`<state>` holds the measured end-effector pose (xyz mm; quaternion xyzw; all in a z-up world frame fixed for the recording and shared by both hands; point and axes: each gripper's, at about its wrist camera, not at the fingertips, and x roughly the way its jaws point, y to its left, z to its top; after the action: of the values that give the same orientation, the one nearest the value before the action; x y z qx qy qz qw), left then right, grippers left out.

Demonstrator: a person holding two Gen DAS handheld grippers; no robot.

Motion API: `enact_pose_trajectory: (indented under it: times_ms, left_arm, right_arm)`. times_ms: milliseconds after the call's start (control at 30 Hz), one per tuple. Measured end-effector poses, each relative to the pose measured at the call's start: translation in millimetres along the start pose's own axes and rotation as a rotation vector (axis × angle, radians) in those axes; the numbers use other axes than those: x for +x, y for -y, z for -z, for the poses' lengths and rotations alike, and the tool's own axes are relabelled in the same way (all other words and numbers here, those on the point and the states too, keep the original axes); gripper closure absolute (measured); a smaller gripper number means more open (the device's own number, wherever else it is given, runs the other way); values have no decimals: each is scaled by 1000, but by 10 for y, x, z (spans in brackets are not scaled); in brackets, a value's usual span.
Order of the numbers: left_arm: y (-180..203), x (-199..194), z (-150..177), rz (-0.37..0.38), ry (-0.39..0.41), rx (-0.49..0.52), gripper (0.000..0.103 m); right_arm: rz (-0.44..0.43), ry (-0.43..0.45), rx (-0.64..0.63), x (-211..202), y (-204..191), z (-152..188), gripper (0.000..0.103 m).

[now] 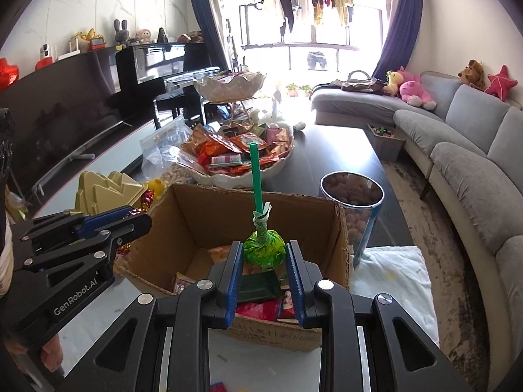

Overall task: Organize snacks
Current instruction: 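Open both tools to drop the toffee and lollipop into the box, then withdraw both open tools from the box toward the last two snacks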

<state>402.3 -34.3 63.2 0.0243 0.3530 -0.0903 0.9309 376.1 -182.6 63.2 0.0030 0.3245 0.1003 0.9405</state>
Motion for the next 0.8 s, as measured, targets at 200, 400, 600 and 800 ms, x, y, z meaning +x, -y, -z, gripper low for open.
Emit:
enact_pose_trajectory:
  times_ms: [200,400,600,800]
  left_arm:
    - [-26,-139,59,-37,31,17,53]
    - [49,-422,207,-26,66,48,49]
    - [128,-709,395,-10,95,70,48]
    - [186,-938,619,1,109,81,48]
  right_arm:
    - [17,-6,66,54,132,-7,52]
    - [19,23,34,-170,85,124,52]
    - [-5,49,0,-448,4,279,52]
    - [-15,59,-38,-669,-77,466,52]
